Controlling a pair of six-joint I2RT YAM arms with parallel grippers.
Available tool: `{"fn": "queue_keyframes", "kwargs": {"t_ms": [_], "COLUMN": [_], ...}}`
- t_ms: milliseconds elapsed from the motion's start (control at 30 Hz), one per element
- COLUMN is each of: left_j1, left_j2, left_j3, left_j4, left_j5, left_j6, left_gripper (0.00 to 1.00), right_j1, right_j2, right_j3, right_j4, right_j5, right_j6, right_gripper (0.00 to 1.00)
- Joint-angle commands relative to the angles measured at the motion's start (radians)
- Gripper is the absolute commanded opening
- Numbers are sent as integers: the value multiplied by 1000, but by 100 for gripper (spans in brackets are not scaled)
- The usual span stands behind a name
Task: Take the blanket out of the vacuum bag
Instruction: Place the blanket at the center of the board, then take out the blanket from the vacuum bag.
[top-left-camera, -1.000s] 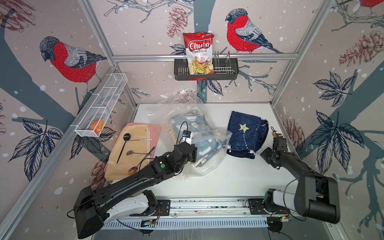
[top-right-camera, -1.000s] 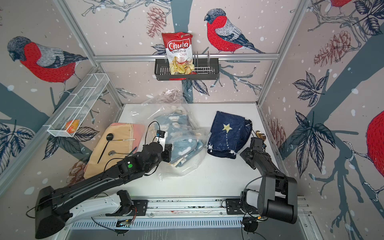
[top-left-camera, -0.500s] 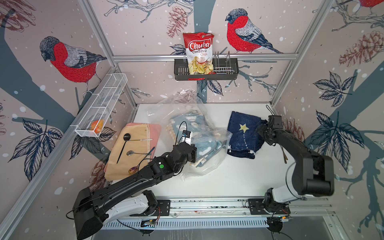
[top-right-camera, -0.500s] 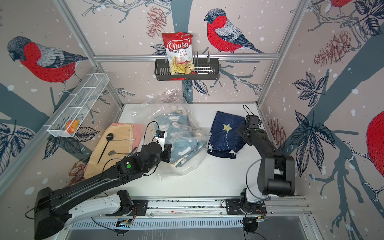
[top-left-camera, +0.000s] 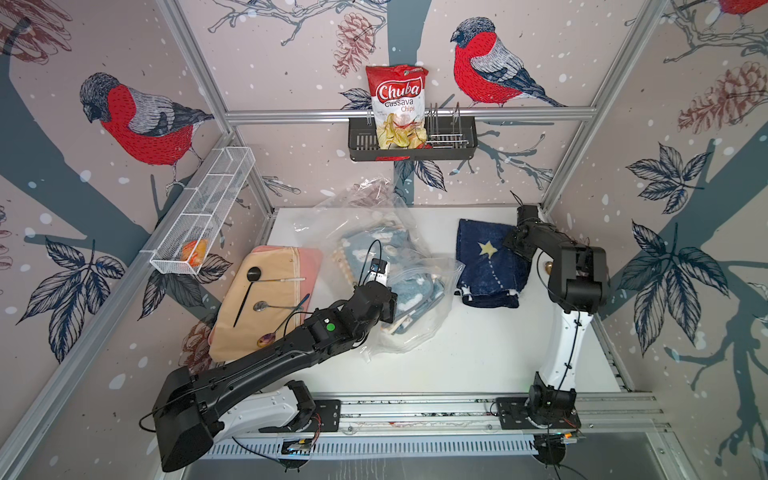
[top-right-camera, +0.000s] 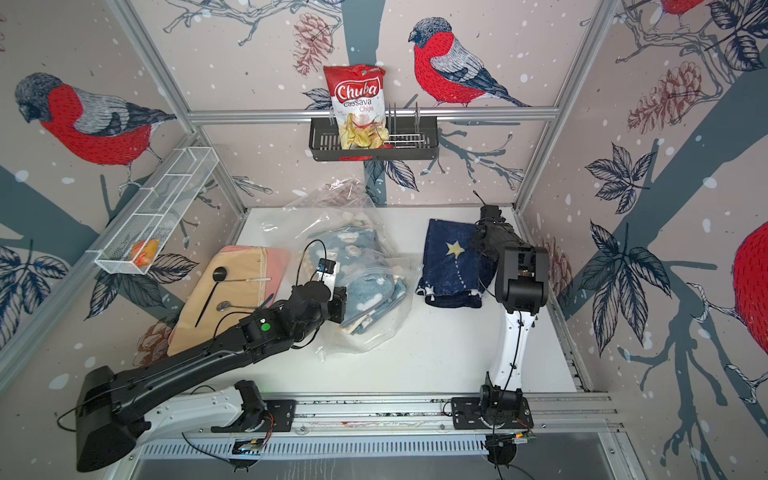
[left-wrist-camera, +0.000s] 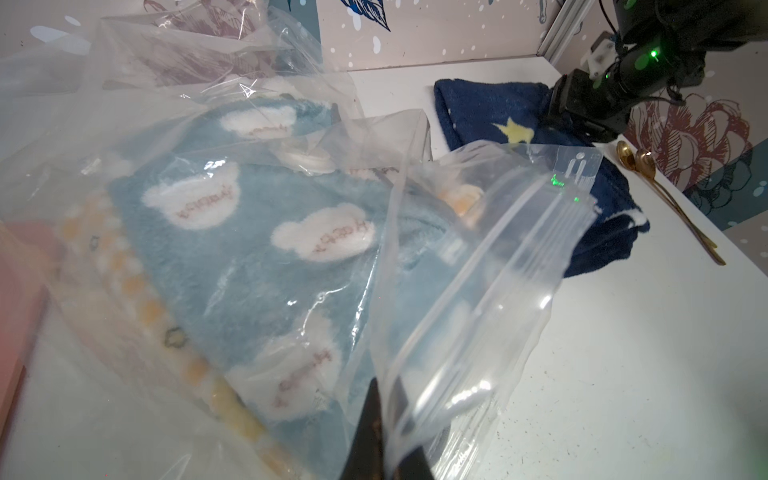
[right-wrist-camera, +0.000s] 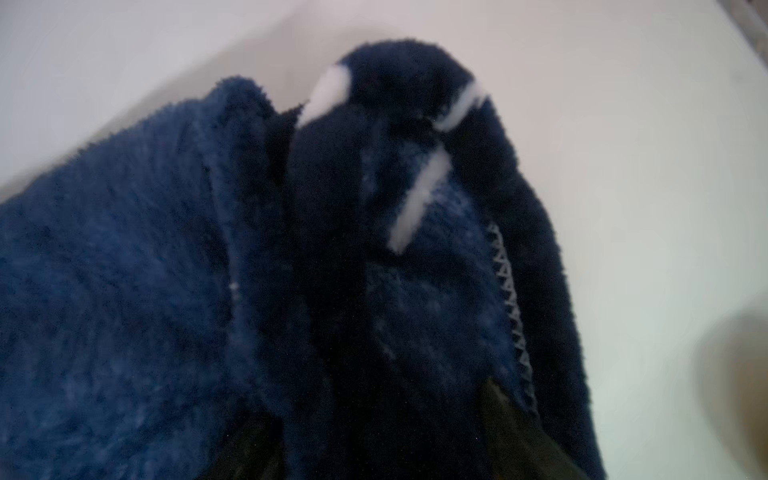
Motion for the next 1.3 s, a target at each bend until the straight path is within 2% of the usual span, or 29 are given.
{"fn": "queue_keyframes", "kwargs": {"t_ms": [0, 133, 200, 333, 533, 633, 700, 767, 833, 967, 1067, 1167, 1267], "left_j1": [7, 10, 10, 10, 10, 10, 10, 10, 10, 9, 10, 10, 10], "left_j2": [20, 17, 17, 13, -28, -49, -62, -67, -70, -80, -90, -106, -118], "left_j3": [42, 53, 55, 58, 22, 20, 12, 8, 15, -5, -17, -29, -49], "left_j4": [12, 13, 6, -5, -14, -40, -50, -65, -85, -97, -114, -124, -120], "left_j5": [-6, -10, -7, 17, 44, 48, 39, 30, 50, 84, 82, 85, 90], "left_j6": [38, 64, 66, 65, 31, 34, 47, 60, 72, 93, 82, 69, 58], "left_gripper": [1, 1, 1, 1, 1, 2, 5, 6, 8, 17, 27, 39, 47], "right_j1": [40, 63, 66, 48, 25, 44, 87, 133, 162, 253, 319, 442, 597], "right_j2": [89, 149, 122, 28, -257, -423, -545, -645, -758, -1056, -1277, -1458, -1582], "right_j3": [133, 260, 243, 194, -105, -274, -467, -593, -707, -958, -1078, -1186, -1271], "right_j4": [-134, -179, -153, -194, -53, 35, 166, 208, 251, 317, 292, 300, 296], "right_j5": [49, 86, 69, 138, 72, -103, -264, -237, -276, -253, -234, -221, -176], "right_j6": [-123, -127, -121, -8, 65, 102, 132, 152, 175, 227, 274, 352, 451], "right_gripper": [71, 74, 76, 78, 80, 80, 77, 75, 73, 71, 69, 65, 60]}}
